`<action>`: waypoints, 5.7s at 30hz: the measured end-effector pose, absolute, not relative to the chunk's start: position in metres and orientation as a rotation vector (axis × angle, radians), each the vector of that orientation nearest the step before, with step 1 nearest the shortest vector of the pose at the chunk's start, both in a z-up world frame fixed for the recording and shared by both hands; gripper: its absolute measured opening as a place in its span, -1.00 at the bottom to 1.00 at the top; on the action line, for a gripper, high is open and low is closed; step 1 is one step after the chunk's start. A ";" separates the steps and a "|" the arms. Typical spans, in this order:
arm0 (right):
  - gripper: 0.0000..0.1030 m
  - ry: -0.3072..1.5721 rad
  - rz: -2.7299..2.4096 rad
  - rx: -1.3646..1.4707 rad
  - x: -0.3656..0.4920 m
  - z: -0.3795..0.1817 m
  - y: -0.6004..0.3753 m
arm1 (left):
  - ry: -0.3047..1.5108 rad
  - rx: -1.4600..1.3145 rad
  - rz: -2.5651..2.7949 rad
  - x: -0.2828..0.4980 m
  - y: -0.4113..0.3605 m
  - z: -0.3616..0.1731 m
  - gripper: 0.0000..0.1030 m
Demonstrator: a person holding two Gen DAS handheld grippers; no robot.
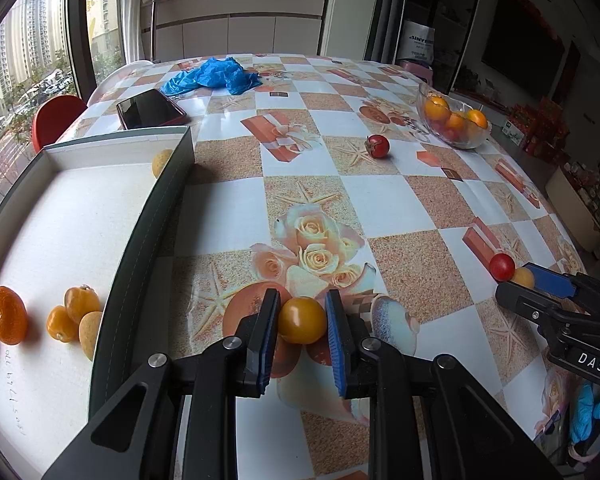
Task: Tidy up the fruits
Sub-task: 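Grasp the tan round fruit beside the red tomatoes with the right tool, then carry the cherry tomato and tan fruit over the white tray with both tools, then open the left tool over the tray while the right tool releases the tan fruit, then move both open tools back toward the remaining red tomatoes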
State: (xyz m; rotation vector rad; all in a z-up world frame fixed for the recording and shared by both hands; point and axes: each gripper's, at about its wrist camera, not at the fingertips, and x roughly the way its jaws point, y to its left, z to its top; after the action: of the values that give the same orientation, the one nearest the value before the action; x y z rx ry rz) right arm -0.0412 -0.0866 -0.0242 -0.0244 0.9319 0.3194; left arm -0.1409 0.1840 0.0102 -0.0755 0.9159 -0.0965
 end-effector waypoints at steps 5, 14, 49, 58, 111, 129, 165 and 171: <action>-0.43 0.937 0.320 -0.020 -0.044 -0.024 -0.084 | 0.916 -0.076 -0.101 -0.141 0.183 0.010 -0.52; -0.43 0.940 0.324 0.015 -0.049 -0.015 -0.087 | 0.937 -0.130 -0.133 -0.144 0.190 0.013 -0.52; -0.42 0.932 0.406 -0.012 -0.058 0.022 -0.029 | 0.829 -0.193 -0.125 -0.176 0.228 0.057 -0.52; -0.43 0.931 0.468 -0.057 -0.054 0.030 0.013 | 0.792 -0.225 -0.081 -0.183 0.261 0.063 -0.52; -0.43 0.991 0.685 -0.214 -0.032 0.016 0.190 | 0.745 -0.276 0.112 -0.182 0.362 0.043 -0.52; 0.99 0.968 0.556 -0.156 -0.016 0.030 0.145 | 0.761 -0.285 0.237 -0.182 0.376 0.042 0.53; 1.00 0.948 0.175 -0.096 -0.014 -0.036 -0.076 | 0.945 -0.009 0.003 -0.117 0.165 0.011 0.53; 1.00 0.930 0.185 -0.096 -0.015 -0.037 -0.077 | 0.935 -0.001 -0.006 -0.103 0.156 0.004 0.94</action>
State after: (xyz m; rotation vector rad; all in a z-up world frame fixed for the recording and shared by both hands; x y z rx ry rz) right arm -0.0152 -0.0766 -0.0366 -0.0964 0.9300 0.1845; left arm -0.1035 0.1563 0.0039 -0.0011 0.9349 -0.0062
